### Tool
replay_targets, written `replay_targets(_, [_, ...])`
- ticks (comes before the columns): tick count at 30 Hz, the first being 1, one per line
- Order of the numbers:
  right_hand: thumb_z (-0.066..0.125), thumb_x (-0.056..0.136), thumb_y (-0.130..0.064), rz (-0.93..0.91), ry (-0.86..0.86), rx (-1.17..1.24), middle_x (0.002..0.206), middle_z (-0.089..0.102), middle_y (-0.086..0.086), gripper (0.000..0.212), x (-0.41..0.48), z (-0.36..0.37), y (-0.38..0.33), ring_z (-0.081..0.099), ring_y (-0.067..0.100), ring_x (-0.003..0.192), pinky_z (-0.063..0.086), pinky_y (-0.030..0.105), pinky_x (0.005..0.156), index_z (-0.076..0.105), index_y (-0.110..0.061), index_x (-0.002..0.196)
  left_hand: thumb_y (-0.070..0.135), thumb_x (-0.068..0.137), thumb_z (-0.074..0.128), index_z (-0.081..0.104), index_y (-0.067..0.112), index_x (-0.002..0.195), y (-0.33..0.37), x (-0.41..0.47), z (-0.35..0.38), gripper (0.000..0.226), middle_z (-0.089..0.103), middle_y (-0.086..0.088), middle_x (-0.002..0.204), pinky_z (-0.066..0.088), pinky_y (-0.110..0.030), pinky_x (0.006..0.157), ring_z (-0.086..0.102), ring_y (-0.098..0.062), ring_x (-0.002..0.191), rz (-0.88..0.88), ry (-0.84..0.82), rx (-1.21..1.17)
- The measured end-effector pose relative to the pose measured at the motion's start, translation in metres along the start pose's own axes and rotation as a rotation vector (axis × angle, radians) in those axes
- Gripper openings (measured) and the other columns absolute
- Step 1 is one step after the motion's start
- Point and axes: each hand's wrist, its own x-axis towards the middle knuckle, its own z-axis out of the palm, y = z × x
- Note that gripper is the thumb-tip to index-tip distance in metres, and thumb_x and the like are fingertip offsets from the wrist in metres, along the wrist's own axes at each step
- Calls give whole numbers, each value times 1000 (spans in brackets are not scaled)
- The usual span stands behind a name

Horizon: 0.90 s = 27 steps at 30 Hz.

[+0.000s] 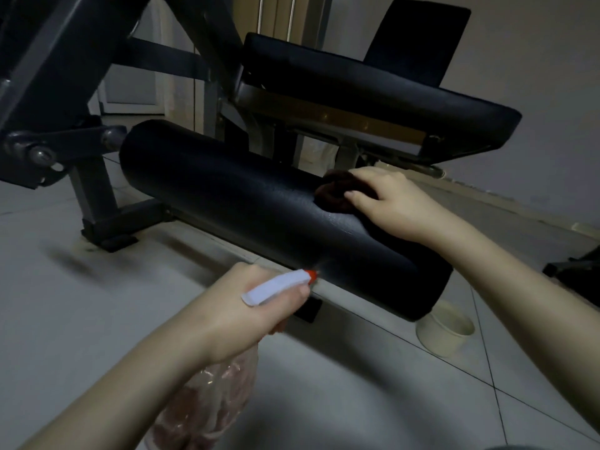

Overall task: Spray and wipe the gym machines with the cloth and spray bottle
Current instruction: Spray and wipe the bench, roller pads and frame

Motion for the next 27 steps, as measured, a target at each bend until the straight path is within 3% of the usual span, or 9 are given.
replay_targets(4, [49,96,-29,8,3,-49,126,54,-1,35,-13,-3,1,51,19,113,40,31,92,53,-20,129,63,82,47,52,2,69,-7,-3,-1,63,59,-18,65,37,-31,51,48,-22,51,52,25,53])
replay_targets(8, [50,94,-28,20,13,-161,143,43,-2,44,-39,-6,4,41,19,129,33,35,105,46,-20,137,70,76,41,56,2,78,-16,-5,-15,70,61,-21,78,37,-31,53,51,-31,62,37,84,80])
replay_targets(12, [47,93,-32,41,98,-281,142,44,4,45,-36,6,-7,40,24,129,34,35,104,46,-17,136,67,78,43,55,5,79,-21,-7,-22,63,61,-21,81,36,-28,54,42,-10,53,0,129,65])
replay_targets(19, [42,98,-35,59,69,-261,120,57,8,35,23,20,-24,54,26,107,40,31,83,54,-15,124,65,81,41,55,7,76,-22,0,-15,60,60,-18,78,39,-35,58,50,-22,61,18,109,75])
replay_targets(21, [43,98,-33,50,46,-219,118,57,8,33,19,14,-21,54,26,107,41,33,86,54,-15,123,66,81,41,54,5,75,-21,1,-11,62,58,-20,76,36,-33,57,45,-18,57,35,91,68])
replay_targets(25, [47,96,-28,56,42,-257,131,49,4,37,-27,2,-10,48,24,117,38,32,95,48,-16,131,67,82,41,51,5,75,-22,-2,-8,62,56,-21,77,36,-34,56,44,-25,57,31,61,37])
replay_targets(27, [49,93,-26,31,81,-294,136,46,3,41,-47,1,-8,44,23,122,36,32,98,48,-16,133,66,81,42,52,6,76,-22,-4,-9,61,59,-20,78,37,-32,56,42,-15,53,7,61,22])
